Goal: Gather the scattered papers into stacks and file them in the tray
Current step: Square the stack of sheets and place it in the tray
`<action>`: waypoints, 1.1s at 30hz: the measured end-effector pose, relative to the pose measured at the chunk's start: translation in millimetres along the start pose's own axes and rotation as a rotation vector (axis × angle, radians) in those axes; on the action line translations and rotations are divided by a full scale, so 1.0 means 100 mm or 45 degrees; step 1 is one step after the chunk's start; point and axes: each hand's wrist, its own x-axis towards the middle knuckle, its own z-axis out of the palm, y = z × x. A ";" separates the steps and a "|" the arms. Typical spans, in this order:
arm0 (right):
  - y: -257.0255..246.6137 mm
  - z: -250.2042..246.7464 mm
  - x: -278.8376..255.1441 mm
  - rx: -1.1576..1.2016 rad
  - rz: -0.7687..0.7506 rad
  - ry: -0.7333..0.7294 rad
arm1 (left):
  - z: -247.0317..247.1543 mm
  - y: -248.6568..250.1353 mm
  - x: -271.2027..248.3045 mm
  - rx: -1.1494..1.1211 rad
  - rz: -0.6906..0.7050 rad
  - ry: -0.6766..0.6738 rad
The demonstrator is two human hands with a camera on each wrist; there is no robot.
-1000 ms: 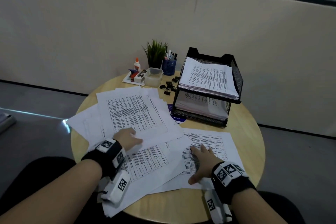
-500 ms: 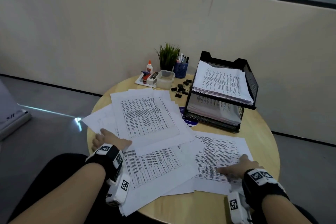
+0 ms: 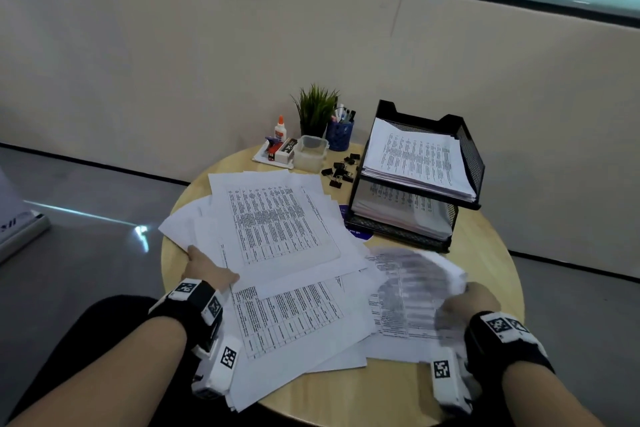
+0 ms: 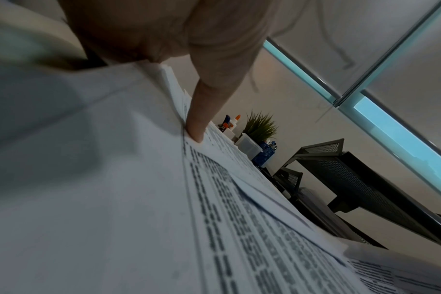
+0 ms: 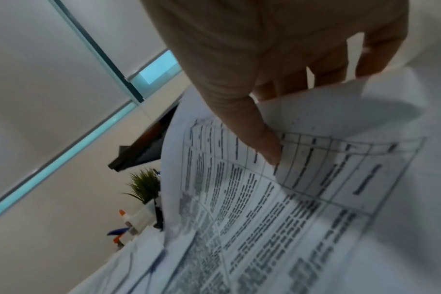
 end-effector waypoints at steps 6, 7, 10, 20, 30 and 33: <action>-0.31 -0.60 -0.25 0.010 -0.321 0.181 | -0.04 -0.01 0.00 -0.188 -0.014 0.082; -0.38 -0.73 -0.30 -0.010 -0.378 0.233 | -0.04 -0.02 0.00 -0.210 -0.009 0.079; -0.58 -1.08 -0.51 -0.057 -0.580 0.399 | -0.03 -0.05 0.01 -0.264 0.022 0.014; -0.94 -1.64 -0.83 0.173 -0.808 0.682 | -0.01 -0.05 -0.03 -0.133 0.099 -0.109; -0.87 -0.38 -0.45 0.407 -0.503 0.351 | -0.03 -0.05 -0.03 -0.484 -0.031 0.089; -0.79 -0.04 -0.46 0.470 -0.391 0.242 | -0.07 -0.04 -0.02 -0.469 -0.023 0.109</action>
